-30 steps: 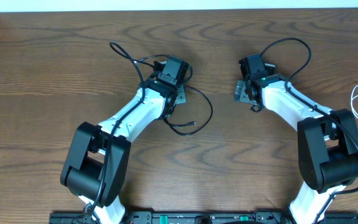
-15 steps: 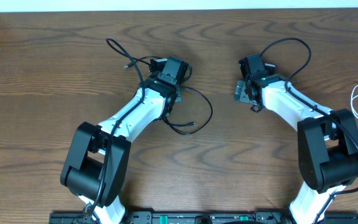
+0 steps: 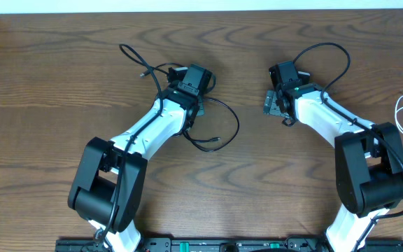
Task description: Untangle cables
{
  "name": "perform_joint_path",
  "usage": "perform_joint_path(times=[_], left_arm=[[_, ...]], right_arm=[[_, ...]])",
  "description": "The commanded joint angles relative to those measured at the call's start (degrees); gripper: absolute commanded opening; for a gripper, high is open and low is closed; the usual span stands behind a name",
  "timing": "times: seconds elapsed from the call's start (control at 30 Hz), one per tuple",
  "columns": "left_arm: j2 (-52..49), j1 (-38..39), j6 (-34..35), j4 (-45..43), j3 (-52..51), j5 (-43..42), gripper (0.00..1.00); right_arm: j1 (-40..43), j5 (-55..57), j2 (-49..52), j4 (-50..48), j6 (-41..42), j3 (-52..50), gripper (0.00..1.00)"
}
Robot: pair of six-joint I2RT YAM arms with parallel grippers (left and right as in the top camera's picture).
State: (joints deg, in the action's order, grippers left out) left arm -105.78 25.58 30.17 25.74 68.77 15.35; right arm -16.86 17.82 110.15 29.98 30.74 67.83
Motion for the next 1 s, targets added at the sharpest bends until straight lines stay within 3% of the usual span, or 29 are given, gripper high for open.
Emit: perform_joint_path(times=[0.0,0.27,0.53,0.57,0.8,0.97], left_arm=[[0.61,-1.51,5.03,1.27,-0.22,0.85,0.15],[0.22,-6.95,13.42,4.66,-0.22,0.31,0.15],[0.22,-6.95,32.65,7.52,-0.33,-10.21,0.17],[0.22,-6.58,34.14,7.72,-0.31,-10.75,0.22],[0.22,-3.89,34.88,6.84,-0.31,-10.67,0.31],[0.22,-1.55,34.84,-0.72,-0.31,-14.03,0.33]], right_arm=[[-0.44,1.09,0.46,0.02,-0.61,0.7,0.99],[-0.48,1.09,0.48,0.02,-0.61,0.7,0.99],[-0.48,1.09,0.46,0.02,-0.61,0.7,0.99],[-0.48,1.09,0.48,0.02,-0.61,0.7,0.99],[-0.48,1.09,0.46,0.02,-0.61,0.7,0.99],[-0.48,1.09,0.46,0.02,-0.61,0.7,0.99]])
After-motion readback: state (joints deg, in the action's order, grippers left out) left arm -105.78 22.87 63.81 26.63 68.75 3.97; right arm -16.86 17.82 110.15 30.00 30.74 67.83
